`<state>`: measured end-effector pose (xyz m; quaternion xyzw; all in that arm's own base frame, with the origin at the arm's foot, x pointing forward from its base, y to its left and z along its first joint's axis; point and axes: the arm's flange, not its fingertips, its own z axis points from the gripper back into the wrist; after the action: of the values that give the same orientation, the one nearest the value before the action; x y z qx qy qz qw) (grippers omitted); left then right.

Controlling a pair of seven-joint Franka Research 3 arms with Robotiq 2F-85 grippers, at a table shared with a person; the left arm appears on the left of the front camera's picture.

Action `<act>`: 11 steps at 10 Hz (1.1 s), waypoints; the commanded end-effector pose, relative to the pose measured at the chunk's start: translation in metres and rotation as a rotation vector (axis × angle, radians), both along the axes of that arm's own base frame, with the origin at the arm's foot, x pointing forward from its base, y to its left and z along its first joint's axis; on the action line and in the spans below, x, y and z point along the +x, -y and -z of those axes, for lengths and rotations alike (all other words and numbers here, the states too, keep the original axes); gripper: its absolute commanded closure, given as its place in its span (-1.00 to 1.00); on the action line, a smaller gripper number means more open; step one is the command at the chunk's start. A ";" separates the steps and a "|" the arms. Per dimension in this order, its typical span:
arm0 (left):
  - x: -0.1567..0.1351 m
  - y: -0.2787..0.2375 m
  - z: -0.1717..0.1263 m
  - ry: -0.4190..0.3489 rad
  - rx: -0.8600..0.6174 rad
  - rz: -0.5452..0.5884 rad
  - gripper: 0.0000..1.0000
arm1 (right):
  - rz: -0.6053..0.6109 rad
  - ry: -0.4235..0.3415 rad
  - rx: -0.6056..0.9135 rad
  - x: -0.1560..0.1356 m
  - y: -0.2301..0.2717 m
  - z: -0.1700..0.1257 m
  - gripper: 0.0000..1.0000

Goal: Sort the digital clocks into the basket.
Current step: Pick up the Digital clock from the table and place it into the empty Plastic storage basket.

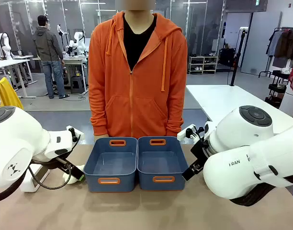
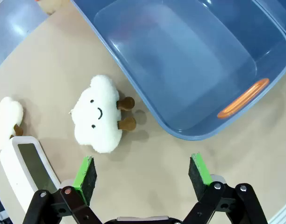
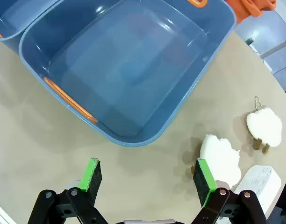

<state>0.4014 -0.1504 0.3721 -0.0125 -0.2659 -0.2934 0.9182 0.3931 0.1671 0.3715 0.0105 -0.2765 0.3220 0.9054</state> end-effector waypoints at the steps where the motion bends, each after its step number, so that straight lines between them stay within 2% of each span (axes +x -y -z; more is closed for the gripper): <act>1: 0.000 0.000 0.000 0.000 0.000 0.000 -1.00 | 0.000 0.000 0.000 0.000 0.000 0.000 -1.00; 8: 0.000 0.000 0.000 0.000 0.000 0.001 -1.00 | -0.001 0.001 -0.001 0.000 0.000 0.000 -1.00; 9: 0.001 0.011 -0.032 0.004 0.004 0.072 -1.00 | -0.101 0.033 -0.005 0.003 0.004 -0.032 -1.00; 10: 0.010 0.003 -0.065 0.027 -0.006 0.031 -1.00 | -0.209 0.114 -0.097 0.011 0.023 -0.066 -1.00; 11: 0.007 -0.021 -0.099 0.001 -0.067 0.062 -1.00 | -0.231 0.102 -0.035 0.012 0.053 -0.099 -1.00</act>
<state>0.4084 -0.1555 0.4323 -0.0243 -0.2871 -0.3031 0.9083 0.4010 0.1514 0.4340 -0.0095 -0.3102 0.3970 0.8638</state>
